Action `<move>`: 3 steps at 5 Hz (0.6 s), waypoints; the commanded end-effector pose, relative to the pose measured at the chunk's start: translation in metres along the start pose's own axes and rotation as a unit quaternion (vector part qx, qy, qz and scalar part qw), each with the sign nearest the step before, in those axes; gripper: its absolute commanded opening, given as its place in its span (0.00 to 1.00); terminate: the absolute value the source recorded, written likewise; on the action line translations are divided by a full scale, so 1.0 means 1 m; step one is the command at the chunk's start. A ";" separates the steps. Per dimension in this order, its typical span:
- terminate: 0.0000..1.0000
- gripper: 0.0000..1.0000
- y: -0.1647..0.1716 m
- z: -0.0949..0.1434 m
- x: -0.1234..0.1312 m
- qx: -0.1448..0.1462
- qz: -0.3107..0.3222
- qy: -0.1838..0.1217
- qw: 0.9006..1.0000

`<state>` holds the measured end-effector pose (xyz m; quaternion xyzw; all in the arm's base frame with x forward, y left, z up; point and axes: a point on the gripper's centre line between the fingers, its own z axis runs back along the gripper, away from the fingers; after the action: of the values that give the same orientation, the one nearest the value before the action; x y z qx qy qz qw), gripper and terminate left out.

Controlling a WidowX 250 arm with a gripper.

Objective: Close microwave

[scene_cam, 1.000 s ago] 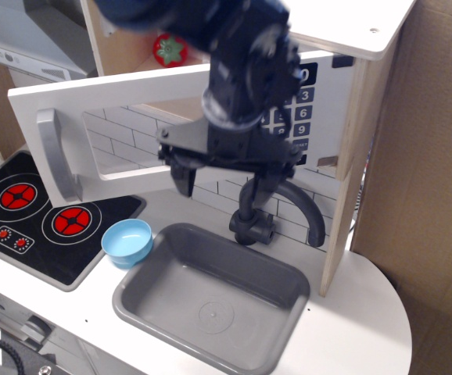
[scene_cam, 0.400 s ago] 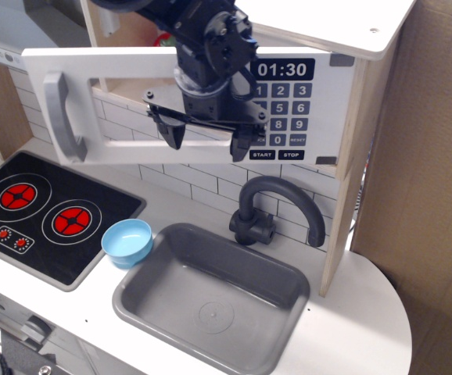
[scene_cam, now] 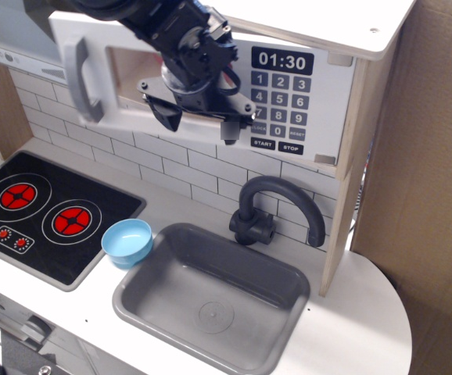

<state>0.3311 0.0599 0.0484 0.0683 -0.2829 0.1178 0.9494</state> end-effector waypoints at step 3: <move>0.00 1.00 0.003 0.003 0.041 -0.001 -0.020 -0.093 0.995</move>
<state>0.3550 0.0710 0.0490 0.0831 -0.3432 0.0889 0.9314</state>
